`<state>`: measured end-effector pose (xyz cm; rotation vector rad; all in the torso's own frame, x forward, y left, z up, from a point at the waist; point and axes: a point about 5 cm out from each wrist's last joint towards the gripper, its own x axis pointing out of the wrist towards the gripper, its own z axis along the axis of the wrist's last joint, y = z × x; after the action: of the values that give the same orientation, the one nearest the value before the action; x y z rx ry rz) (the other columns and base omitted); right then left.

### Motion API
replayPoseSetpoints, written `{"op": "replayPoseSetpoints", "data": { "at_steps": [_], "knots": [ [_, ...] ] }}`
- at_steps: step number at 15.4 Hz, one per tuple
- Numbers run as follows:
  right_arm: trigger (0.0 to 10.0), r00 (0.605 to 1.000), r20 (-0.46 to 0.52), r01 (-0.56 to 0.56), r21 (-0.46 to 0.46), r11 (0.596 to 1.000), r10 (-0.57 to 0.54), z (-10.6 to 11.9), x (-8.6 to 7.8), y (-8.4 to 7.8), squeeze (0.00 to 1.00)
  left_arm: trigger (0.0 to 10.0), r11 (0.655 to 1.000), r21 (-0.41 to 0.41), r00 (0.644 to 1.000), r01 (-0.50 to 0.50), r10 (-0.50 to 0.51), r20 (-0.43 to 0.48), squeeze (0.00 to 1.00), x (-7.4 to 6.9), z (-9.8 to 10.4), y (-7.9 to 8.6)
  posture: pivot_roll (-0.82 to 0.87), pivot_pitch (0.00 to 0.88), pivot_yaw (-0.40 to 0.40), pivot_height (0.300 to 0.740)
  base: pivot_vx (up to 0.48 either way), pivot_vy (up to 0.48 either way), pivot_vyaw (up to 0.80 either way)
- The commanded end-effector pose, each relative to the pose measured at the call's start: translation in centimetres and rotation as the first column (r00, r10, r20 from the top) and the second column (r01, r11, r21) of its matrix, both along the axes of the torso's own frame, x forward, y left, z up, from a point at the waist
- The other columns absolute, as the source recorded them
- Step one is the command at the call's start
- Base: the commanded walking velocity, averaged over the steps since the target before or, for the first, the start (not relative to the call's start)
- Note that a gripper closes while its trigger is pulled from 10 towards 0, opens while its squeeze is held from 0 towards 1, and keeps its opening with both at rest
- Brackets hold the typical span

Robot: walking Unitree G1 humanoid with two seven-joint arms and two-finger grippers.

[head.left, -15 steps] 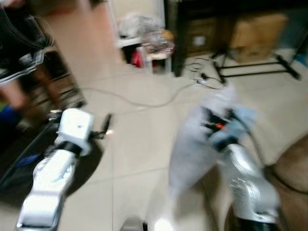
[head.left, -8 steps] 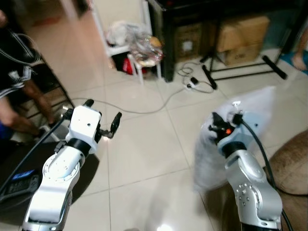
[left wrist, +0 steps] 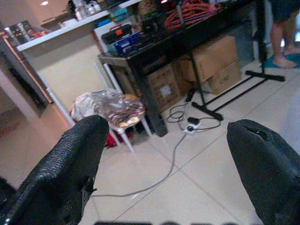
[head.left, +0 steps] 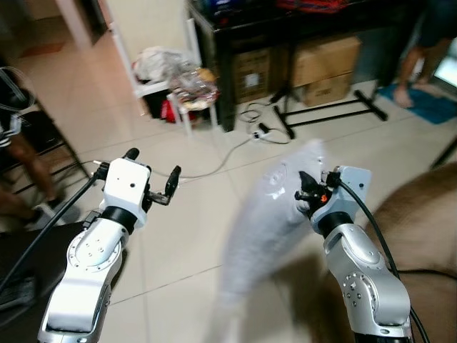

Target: Move the pillow to the sofa from floor

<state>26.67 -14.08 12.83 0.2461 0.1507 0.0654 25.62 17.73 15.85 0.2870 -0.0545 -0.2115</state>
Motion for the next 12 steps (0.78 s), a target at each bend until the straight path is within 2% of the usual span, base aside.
{"op": "replayPoseSetpoints", "data": {
  "at_steps": [1, 2, 5, 11, 12],
  "knots": [
    [10.0, 0.999, 0.048, -0.003, -0.006, 1.0, 0.003, 1.1, 0.39, 0.02, 0.0, 10.0, 1.0, 0.013, 1.0, -0.018, 0.018, 0.008, 0.0, -0.14, 0.05, 0.31, -0.12, 0.0, 0.092, 0.74, 0.0, -0.48, 0.0],
    [10.0, 0.999, 0.047, -0.002, -0.007, 1.0, 0.003, 1.08, 0.4, 0.0, 0.0, 10.0, 1.0, 0.014, 1.0, -0.018, 0.018, 0.009, 0.0, -0.13, 0.06, 0.31, -0.12, 0.0, 0.092, 0.74, 0.0, -0.48, 0.0],
    [10.0, 0.999, 0.044, -0.001, -0.008, 1.0, 0.001, 1.02, 0.3, -0.03, 0.0, 10.0, 1.0, -0.017, 1.0, -0.021, 0.021, -0.004, 0.0, -0.07, -0.01, 0.35, -0.12, 0.0, 0.092, 0.74, 0.0, 0.0, 0.0],
    [10.0, 0.999, 0.039, -0.002, -0.012, 1.0, 0.002, 0.93, 0.28, -0.08, 0.0, 10.0, 1.0, -0.025, 1.0, -0.017, 0.016, -0.018, 0.0, 0.02, -0.21, 0.33, -0.13, 0.0, 0.096, 0.74, 0.0, 0.478, 0.0],
    [10.0, 0.999, 0.042, -0.003, -0.013, 1.0, 0.004, 0.99, 0.37, -0.06, 0.0, 10.0, 0.999, -0.027, 1.0, -0.02, 0.02, -0.015, 0.0, 0.02, -0.21, 0.36, -0.13, 0.0, 0.095, 0.74, 0.0, 0.0, 0.0]
  ]
}}
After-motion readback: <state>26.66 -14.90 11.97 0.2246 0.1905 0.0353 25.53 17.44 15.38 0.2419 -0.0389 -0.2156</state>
